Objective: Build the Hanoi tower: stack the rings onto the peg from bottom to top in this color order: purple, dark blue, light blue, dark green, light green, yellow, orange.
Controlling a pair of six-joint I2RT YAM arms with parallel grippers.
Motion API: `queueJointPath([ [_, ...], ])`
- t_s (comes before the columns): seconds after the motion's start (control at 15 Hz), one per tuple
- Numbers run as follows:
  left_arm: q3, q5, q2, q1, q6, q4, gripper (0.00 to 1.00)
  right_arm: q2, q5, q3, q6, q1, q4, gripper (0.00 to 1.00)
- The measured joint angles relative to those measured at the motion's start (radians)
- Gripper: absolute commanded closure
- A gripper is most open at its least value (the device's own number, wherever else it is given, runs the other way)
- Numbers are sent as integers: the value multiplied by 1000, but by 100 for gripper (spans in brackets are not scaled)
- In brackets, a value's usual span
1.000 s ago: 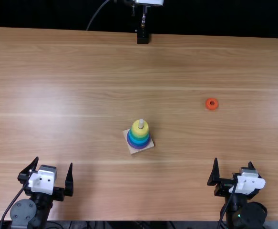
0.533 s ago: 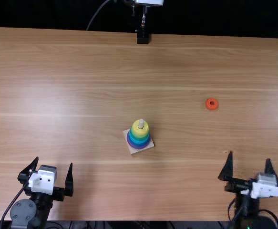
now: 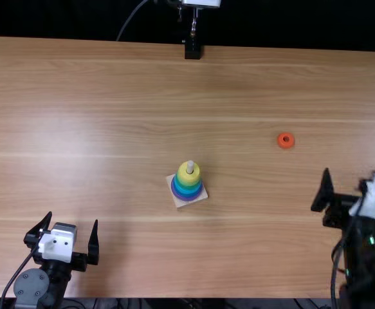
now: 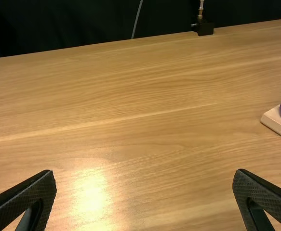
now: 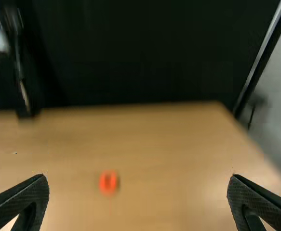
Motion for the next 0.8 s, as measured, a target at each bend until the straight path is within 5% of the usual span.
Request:
queueJointPath([
  [0.53, 0, 0, 0, 0, 0, 0, 0, 729, 0, 266, 3, 19, -25, 0],
  [0.8, 0, 0, 0, 0, 0, 0, 0, 946, -3, 367, 159, 19, -34, 0],
])
